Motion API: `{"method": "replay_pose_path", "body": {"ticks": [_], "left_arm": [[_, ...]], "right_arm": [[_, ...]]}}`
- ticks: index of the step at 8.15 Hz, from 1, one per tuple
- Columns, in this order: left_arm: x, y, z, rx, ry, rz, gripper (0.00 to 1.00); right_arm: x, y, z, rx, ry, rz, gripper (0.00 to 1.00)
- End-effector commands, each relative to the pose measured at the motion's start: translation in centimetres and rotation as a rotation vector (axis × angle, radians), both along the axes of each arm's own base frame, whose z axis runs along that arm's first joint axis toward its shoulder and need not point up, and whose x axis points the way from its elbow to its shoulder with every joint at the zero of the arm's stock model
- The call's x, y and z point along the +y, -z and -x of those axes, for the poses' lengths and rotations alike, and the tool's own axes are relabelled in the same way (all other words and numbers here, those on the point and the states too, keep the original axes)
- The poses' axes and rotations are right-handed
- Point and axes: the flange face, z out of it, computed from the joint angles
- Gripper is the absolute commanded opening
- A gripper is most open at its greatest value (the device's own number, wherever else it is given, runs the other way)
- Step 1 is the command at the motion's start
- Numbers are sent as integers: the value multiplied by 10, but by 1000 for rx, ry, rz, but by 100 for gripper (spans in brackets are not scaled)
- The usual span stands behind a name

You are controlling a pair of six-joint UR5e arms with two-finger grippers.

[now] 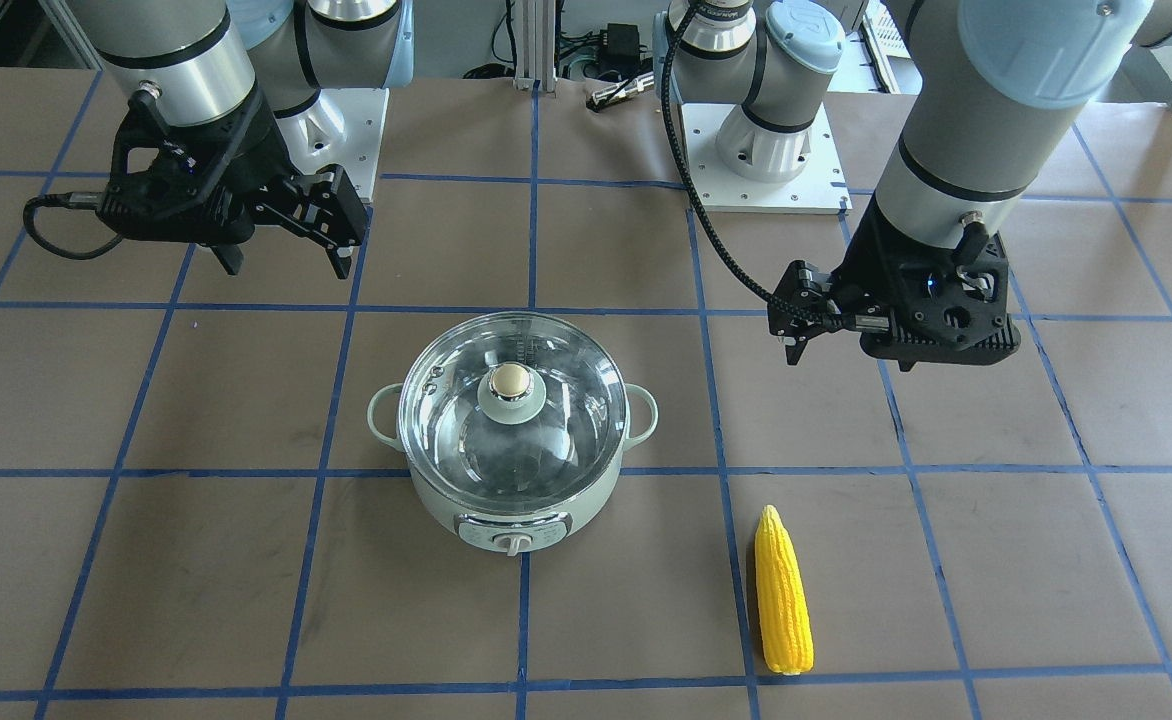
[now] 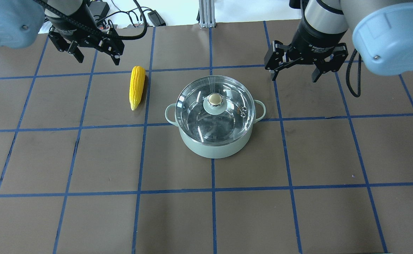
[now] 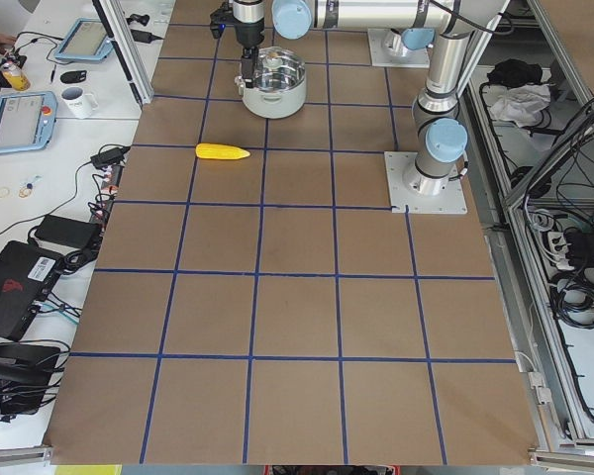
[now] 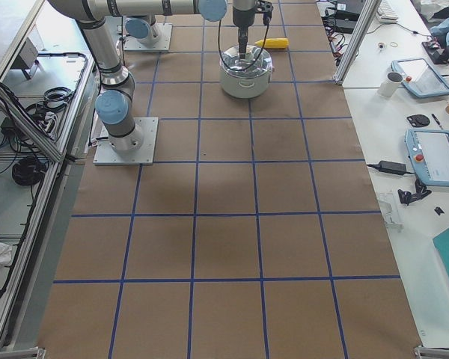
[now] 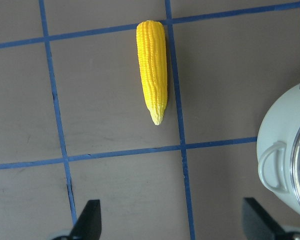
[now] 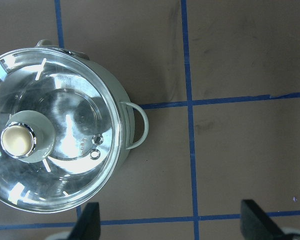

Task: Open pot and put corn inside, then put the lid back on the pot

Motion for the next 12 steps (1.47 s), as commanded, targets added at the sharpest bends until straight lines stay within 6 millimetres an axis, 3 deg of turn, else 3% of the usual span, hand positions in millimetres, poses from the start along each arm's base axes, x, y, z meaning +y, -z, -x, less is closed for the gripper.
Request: {"method": "replay_pose_path", "body": {"ticks": [1,2,4,5,6,7,8,9,12], "left_arm": [[-37,34,-19,-6,56,4,100],[-54,60,-26,-2,53,16,100],[-96,119,-29,-1,61,61,100],[-111,167,-30,5,55,3,100],[-124,195,-31,3,58,22,100],[-135,209,-31,2,57,65,100],[-138,228,-32,3,46,43,100],[-140,239,-32,5,45,30,100],[-143,266,-25,79,38,-3,100]], "right_arm": [[-8,12,0,10,-9,-18,100],[-9,17,0,9,-7,-28,100],[-25,44,-3,-4,7,-71,100],[-34,52,-16,-13,5,-39,100],[-41,64,-59,-25,-5,15,100],[-36,78,-102,-34,23,15,100],[-38,92,-126,-45,41,34,100],[-37,101,-143,-52,75,42,100],[-30,130,-166,-23,95,-1,100]]}}
